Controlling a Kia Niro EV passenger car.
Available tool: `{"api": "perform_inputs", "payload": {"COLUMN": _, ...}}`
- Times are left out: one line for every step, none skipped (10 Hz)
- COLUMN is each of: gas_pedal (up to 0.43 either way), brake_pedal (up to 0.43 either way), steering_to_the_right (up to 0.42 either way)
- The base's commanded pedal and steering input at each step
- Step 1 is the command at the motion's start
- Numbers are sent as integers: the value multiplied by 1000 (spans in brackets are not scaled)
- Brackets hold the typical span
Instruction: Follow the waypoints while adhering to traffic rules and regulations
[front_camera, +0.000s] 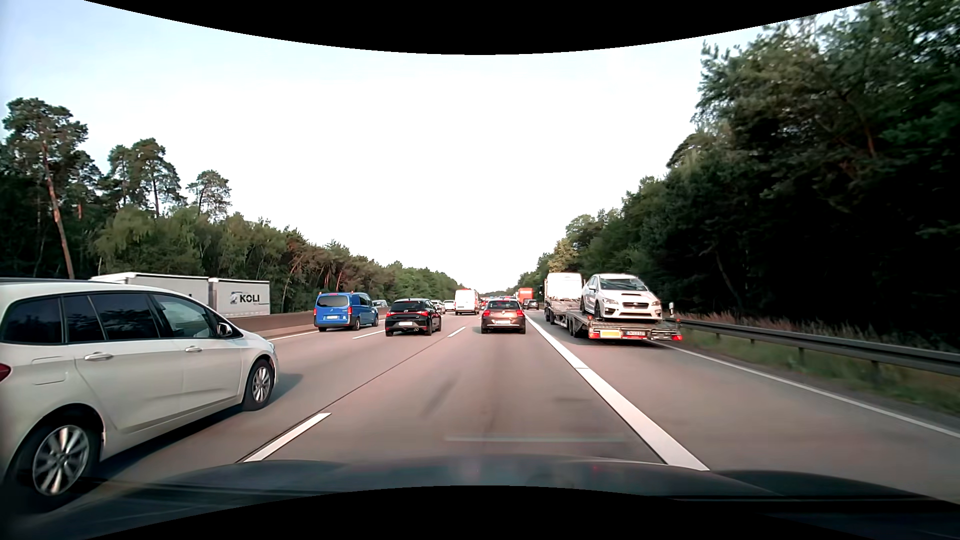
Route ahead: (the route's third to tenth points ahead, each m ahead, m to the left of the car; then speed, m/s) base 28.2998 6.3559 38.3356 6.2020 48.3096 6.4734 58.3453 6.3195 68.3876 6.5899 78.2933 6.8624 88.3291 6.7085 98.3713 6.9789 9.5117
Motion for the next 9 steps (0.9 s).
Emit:
{"api": "perform_inputs", "payload": {"gas_pedal": 0, "brake_pedal": 0, "steering_to_the_right": -5}}
{"api": "perform_inputs", "payload": {"gas_pedal": 0, "brake_pedal": 0, "steering_to_the_right": -4}}
{"api": "perform_inputs", "payload": {"gas_pedal": 0, "brake_pedal": 0, "steering_to_the_right": -4}}
{"api": "perform_inputs", "payload": {"gas_pedal": 0, "brake_pedal": 0, "steering_to_the_right": -3}}
{"api": "perform_inputs", "payload": {"gas_pedal": 0, "brake_pedal": 0, "steering_to_the_right": -3}}
{"api": "perform_inputs", "payload": {"gas_pedal": 0, "brake_pedal": 0, "steering_to_the_right": -3}}
{"api": "perform_inputs", "payload": {"gas_pedal": 0, "brake_pedal": 0, "steering_to_the_right": -3}}
{"api": "perform_inputs", "payload": {"gas_pedal": 0, "brake_pedal": 0, "steering_to_the_right": -3}}
{"api": "perform_inputs", "payload": {"gas_pedal": 0, "brake_pedal": 0, "steering_to_the_right": -3}}
